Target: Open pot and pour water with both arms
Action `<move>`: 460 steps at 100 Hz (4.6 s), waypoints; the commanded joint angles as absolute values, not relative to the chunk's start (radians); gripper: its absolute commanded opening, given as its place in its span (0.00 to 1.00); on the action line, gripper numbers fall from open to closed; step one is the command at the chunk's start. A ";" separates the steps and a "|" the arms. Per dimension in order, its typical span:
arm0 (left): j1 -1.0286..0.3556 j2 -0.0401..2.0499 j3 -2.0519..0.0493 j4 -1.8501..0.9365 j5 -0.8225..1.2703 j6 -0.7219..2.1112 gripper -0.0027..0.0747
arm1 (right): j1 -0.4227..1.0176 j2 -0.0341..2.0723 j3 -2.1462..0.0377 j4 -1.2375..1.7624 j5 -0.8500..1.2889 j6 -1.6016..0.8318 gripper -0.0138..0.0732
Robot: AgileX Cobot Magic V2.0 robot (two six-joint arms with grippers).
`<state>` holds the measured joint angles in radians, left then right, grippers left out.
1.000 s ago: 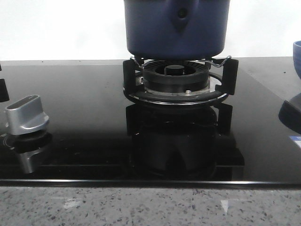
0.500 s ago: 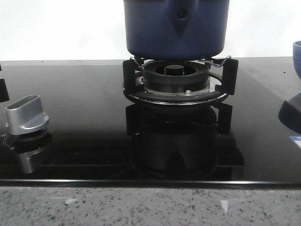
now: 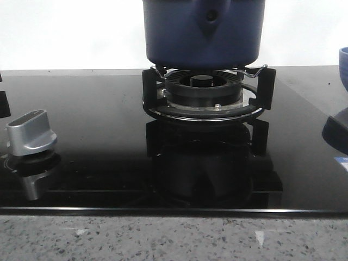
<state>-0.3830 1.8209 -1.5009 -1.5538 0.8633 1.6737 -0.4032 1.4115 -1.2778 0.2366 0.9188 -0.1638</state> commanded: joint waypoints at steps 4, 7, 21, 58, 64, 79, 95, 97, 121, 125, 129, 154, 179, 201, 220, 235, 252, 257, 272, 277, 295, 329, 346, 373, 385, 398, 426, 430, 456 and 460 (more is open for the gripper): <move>-0.389 1.769 -1.535 -1.621 0.876 1.675 0.69 | -0.409 1.374 -1.313 0.251 0.879 -0.172 0.59; -0.384 1.763 -1.535 -1.621 0.876 1.675 0.69 | -0.409 1.374 -1.313 0.251 0.879 -0.172 0.59; -0.356 1.732 -1.537 -1.627 0.876 1.675 0.69 | -0.409 1.374 -1.313 0.252 0.879 -0.172 0.59; -0.206 1.586 -1.537 -1.627 0.933 1.668 0.66 | -0.409 1.374 -1.313 0.314 0.879 -0.176 0.59; -0.182 1.563 -1.537 -1.627 0.933 1.645 0.62 | -0.409 1.370 -1.313 0.357 0.879 -0.201 0.57; -0.127 1.517 -1.537 -1.623 0.933 1.575 0.42 | -0.407 1.345 -1.313 0.544 0.881 -0.323 0.45; -0.076 1.488 -1.537 -1.593 0.977 1.536 0.14 | -0.407 1.302 -1.312 0.742 0.883 -0.466 0.16; -0.070 1.485 -1.537 -1.589 0.988 1.536 0.11 | -0.407 1.297 -1.312 0.764 0.881 -0.480 0.12; -0.029 1.446 -1.537 -1.518 1.017 1.428 0.01 | -0.354 1.243 -1.310 0.993 0.786 -0.630 0.10; -0.023 1.434 -1.537 -1.480 1.002 1.390 0.01 | -0.329 1.233 -1.310 0.995 0.757 -0.648 0.10; -0.021 1.422 -1.532 -1.435 0.974 1.354 0.01 | -0.307 1.221 -1.308 0.995 0.735 -0.670 0.10; -0.021 1.253 -1.340 -1.336 0.584 1.303 0.01 | -0.163 1.107 -1.162 0.996 0.465 -0.769 0.10; -0.021 1.033 -1.031 -1.336 0.292 1.381 0.01 | -0.146 0.918 -0.918 0.996 0.346 -0.922 0.10; -0.021 0.821 -0.736 -1.510 0.264 1.518 0.01 | -0.146 0.704 -0.694 0.996 0.321 -0.965 0.10; -0.021 0.601 -0.526 -1.717 0.272 1.676 0.01 | -0.146 0.486 -0.497 0.996 0.313 -0.965 0.10; -0.021 0.461 -0.417 -1.727 0.272 1.676 0.01 | -0.146 0.348 -0.383 0.996 0.313 -0.965 0.10; -0.021 0.375 -0.348 -1.727 0.272 1.676 0.01 | -0.146 0.267 -0.322 0.998 0.317 -0.965 0.10; -0.021 0.368 -0.343 -1.729 0.276 1.674 0.01 | -0.146 0.260 -0.318 0.998 0.324 -0.965 0.10; -0.021 0.368 -0.343 -1.729 0.276 1.674 0.01 | -0.146 0.260 -0.312 0.998 0.324 -0.965 0.10; -0.021 0.369 -0.343 -1.729 0.276 1.674 0.01 | -0.146 0.260 -0.312 0.998 0.324 -0.965 0.10; -0.021 0.369 -0.343 -1.729 0.276 1.674 0.01 | -0.146 0.260 -0.312 0.998 0.324 -0.965 0.10; -0.021 0.369 -0.343 -1.729 0.276 1.674 0.01 | -0.146 0.260 -0.312 0.998 0.324 -0.965 0.10; -0.021 0.369 -0.343 -1.731 0.259 1.674 0.01 | -0.146 0.260 -0.312 0.998 0.324 -0.965 0.09; -0.021 0.369 -0.347 -1.403 0.251 1.351 0.01 | -0.146 0.260 -0.312 0.998 0.324 -0.965 0.09; -0.021 0.369 -0.348 -0.874 0.251 0.758 0.01 | -0.146 0.260 -0.312 0.998 0.324 -0.965 0.09; -0.031 0.368 -0.348 -0.411 0.247 0.273 0.01 | -0.146 0.260 -0.312 0.998 0.324 -0.965 0.09; -0.031 0.194 -0.184 -0.092 0.055 -0.040 0.01 | -0.146 0.260 -0.312 0.998 0.324 -0.965 0.09; -0.031 0.162 -0.148 -0.058 0.047 -0.073 0.01 | -0.146 0.260 -0.312 0.998 0.324 -0.965 0.09; -0.076 -0.034 0.006 0.000 0.049 -0.135 0.01 | -0.146 0.260 -0.312 0.998 0.324 -0.965 0.09; -0.083 -0.032 0.013 0.000 0.049 -0.135 0.01 | -0.146 0.260 -0.312 0.998 0.324 -0.965 0.09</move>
<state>-0.0609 -0.0019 0.0014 -0.0081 0.1480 -0.1206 -0.1468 0.2544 -0.2887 0.9733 0.3662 -0.9571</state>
